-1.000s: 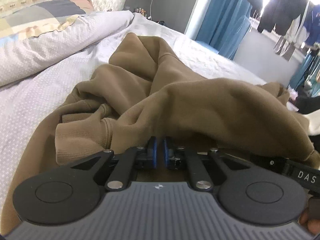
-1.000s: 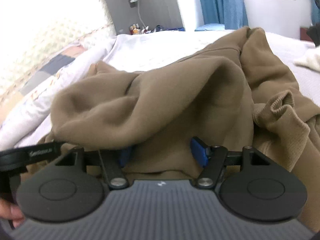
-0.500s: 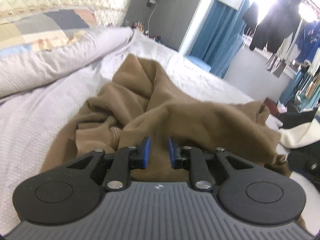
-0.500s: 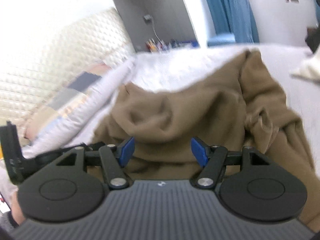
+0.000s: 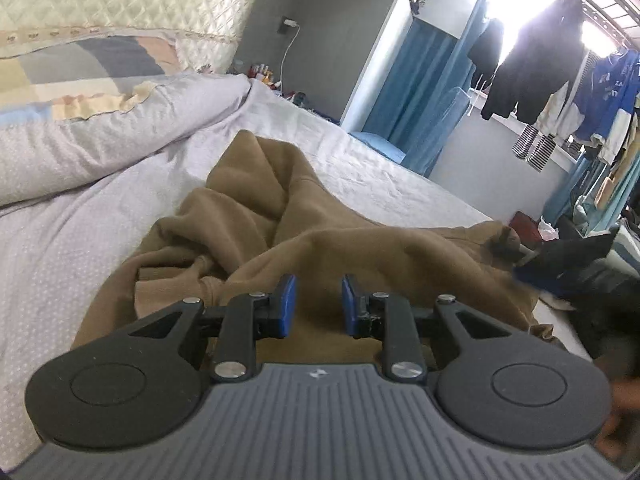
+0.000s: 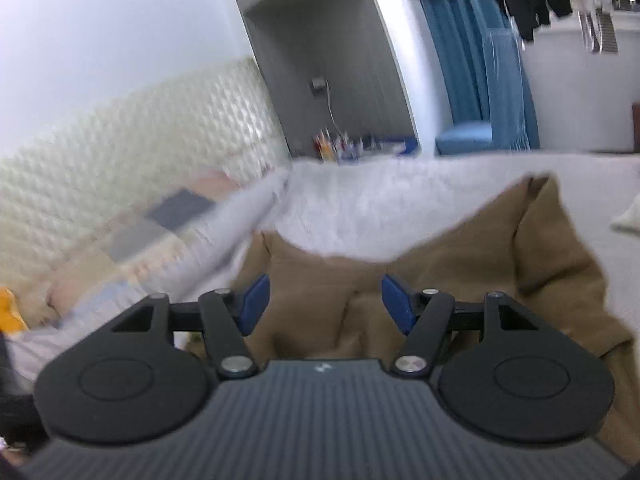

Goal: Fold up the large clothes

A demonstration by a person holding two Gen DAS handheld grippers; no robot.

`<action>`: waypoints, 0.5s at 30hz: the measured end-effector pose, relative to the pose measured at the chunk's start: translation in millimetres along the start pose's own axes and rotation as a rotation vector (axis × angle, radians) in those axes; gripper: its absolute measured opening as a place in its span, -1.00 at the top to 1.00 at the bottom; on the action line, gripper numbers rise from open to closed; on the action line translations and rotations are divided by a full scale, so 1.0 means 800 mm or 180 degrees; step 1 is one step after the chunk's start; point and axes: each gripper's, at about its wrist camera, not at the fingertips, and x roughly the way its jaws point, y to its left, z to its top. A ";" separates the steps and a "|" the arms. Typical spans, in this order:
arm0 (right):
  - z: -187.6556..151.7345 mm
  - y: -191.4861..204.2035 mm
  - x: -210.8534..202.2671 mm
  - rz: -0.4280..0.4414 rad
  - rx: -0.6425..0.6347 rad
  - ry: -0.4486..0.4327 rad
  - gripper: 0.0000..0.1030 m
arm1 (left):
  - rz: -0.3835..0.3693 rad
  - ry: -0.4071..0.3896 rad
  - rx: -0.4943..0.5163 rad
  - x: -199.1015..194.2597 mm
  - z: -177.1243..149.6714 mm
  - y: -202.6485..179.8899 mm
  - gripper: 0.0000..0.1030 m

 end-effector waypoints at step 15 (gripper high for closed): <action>-0.062 0.000 0.037 -0.0121 -0.0165 0.0376 -0.10 | -0.0312 0.0274 0.0190 0.081 0.016 -0.038 0.46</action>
